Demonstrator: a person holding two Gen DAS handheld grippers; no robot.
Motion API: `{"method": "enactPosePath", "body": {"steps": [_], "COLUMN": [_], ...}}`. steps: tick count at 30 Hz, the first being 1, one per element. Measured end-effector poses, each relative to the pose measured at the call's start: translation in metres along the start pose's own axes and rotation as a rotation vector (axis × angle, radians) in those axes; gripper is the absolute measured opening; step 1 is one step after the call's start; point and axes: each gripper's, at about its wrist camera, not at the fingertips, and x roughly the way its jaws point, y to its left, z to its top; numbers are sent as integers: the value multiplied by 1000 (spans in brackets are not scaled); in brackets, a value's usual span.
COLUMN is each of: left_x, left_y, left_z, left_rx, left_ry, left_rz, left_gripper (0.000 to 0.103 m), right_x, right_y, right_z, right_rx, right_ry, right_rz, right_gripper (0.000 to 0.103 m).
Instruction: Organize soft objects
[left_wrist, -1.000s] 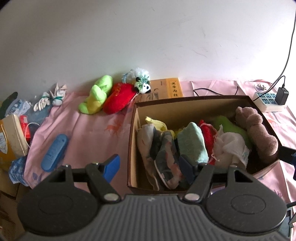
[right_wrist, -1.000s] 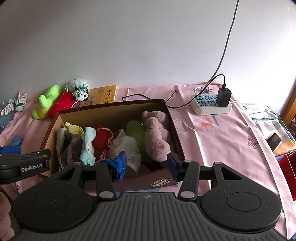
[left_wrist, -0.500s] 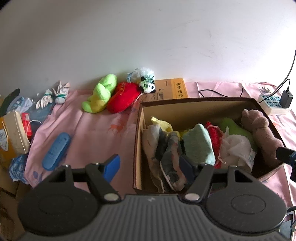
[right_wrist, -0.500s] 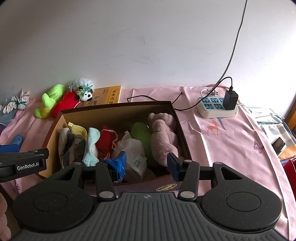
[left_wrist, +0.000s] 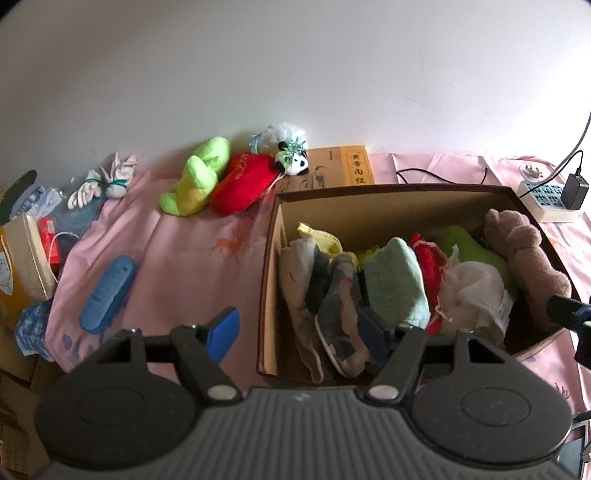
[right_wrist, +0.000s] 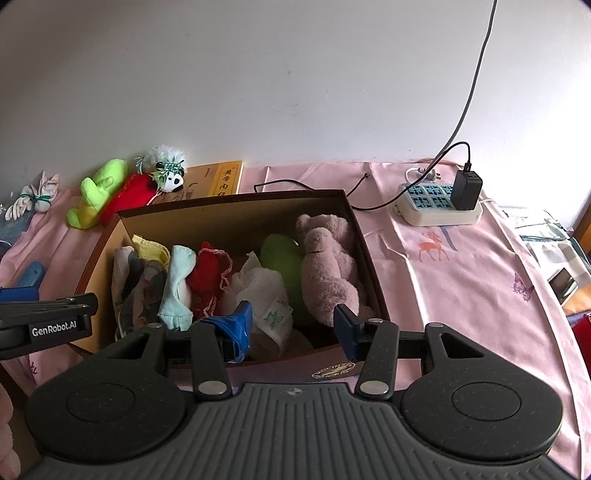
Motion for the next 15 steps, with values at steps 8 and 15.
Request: {"method": "enactPosePath", "body": {"steps": [8, 15], "left_x": [1, 1], "left_y": [0, -2], "left_z": [0, -1], "left_rx": [-5, 0], "left_ry": [1, 7], "left_rz": [5, 4], "left_gripper": [70, 70], "right_x": [5, 6], "right_y": [0, -3], "right_z": [0, -2], "right_rx": [0, 9], "right_ry": [11, 13], "right_rz": [10, 7], "right_gripper": [33, 33]}}
